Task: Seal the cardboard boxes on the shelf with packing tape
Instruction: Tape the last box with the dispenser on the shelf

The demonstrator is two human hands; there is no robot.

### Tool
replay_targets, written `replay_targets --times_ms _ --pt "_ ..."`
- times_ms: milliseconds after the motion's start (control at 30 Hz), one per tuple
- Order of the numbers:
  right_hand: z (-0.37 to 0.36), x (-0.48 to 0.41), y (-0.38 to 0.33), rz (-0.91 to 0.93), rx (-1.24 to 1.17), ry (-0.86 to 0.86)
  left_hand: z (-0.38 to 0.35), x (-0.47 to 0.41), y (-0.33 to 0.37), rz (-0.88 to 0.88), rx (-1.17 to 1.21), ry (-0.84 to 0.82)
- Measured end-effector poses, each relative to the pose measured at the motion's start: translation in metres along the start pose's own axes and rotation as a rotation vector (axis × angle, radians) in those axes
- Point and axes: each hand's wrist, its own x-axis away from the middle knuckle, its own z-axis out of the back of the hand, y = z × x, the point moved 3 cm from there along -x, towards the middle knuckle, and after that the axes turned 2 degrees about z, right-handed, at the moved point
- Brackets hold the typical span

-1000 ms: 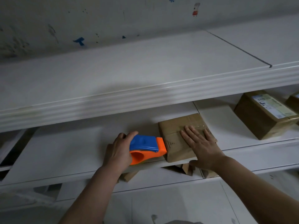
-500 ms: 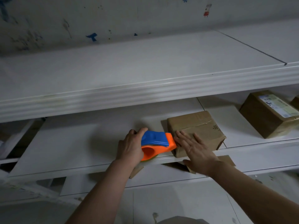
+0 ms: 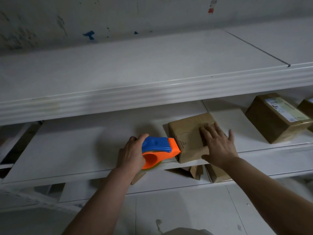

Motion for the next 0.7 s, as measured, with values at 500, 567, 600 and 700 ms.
replay_targets --times_ms 500,567,600,700 --pt "-0.015 0.026 0.038 0.02 -1.141 0.166 0.064 0.026 0.06 -0.106 0.284 0.203" --pt "-0.023 0.032 0.045 0.052 -1.021 0.032 0.068 0.03 0.092 -0.152 0.142 0.206" --pt "-0.02 0.034 0.048 0.089 -0.94 0.014 0.068 0.032 0.107 -0.166 0.103 0.209" --pt "0.026 0.029 0.05 0.259 -0.892 0.149 0.065 0.037 0.139 -0.24 -0.02 0.246"
